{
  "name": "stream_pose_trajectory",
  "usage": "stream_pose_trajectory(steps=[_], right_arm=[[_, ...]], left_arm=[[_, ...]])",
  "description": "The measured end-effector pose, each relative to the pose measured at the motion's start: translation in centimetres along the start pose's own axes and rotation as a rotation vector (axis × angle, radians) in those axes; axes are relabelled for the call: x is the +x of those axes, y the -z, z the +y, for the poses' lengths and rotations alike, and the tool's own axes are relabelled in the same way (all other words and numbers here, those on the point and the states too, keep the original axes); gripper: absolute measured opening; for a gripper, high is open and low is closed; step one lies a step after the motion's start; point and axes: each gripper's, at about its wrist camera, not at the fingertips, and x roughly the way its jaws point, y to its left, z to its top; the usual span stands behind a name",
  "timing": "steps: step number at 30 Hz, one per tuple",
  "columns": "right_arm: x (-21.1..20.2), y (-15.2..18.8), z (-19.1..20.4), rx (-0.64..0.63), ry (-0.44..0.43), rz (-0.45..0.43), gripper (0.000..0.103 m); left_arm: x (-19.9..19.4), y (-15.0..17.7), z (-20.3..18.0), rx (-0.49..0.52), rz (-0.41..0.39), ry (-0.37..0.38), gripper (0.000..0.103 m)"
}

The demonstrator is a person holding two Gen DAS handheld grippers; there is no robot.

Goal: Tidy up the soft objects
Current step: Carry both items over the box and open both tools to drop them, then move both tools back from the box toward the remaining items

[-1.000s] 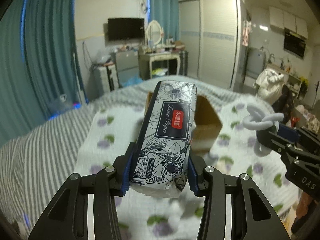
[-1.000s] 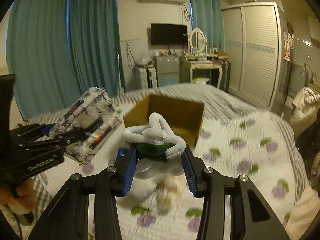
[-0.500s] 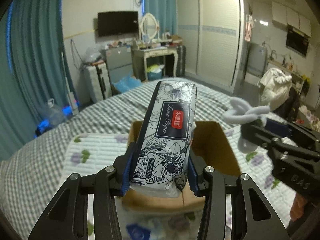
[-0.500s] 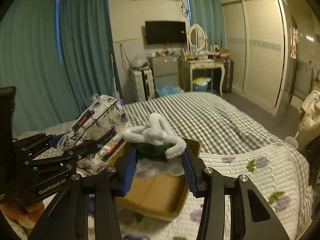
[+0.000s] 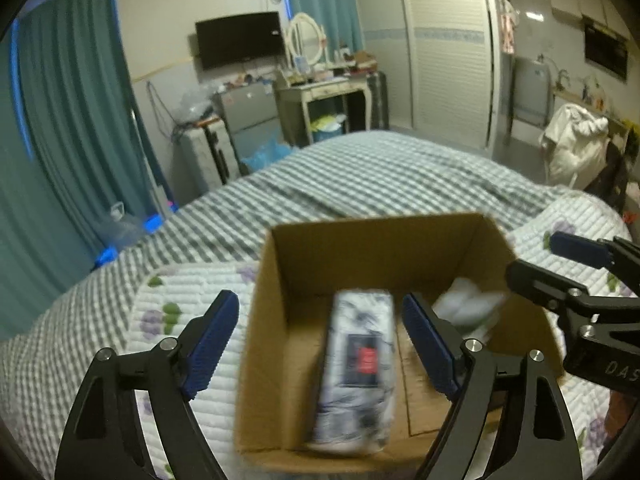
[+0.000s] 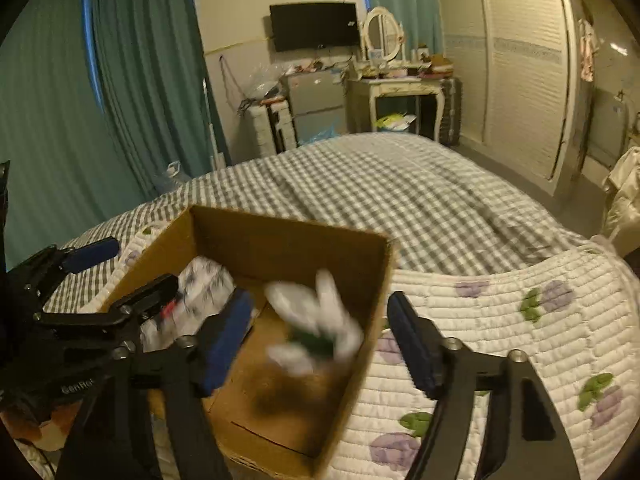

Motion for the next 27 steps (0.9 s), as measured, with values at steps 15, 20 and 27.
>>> stream_pose_trajectory(steps=[15,20,27], right_arm=[[-22.0,0.8,6.6,-0.169,0.099,-0.153,0.103],[-25.1,5.0,9.2,-0.228,0.121,-0.128,0.103],[-22.7,13.0,9.6,-0.217,0.095,-0.013,0.103]], left_arm=[[-20.9,-0.2,3.9,-0.069,-0.216,-0.036,0.097],[-23.1,3.4,4.2,-0.061,-0.198,-0.071,0.097],[-19.1,11.1,3.0,-0.061,-0.062,-0.035,0.097]])
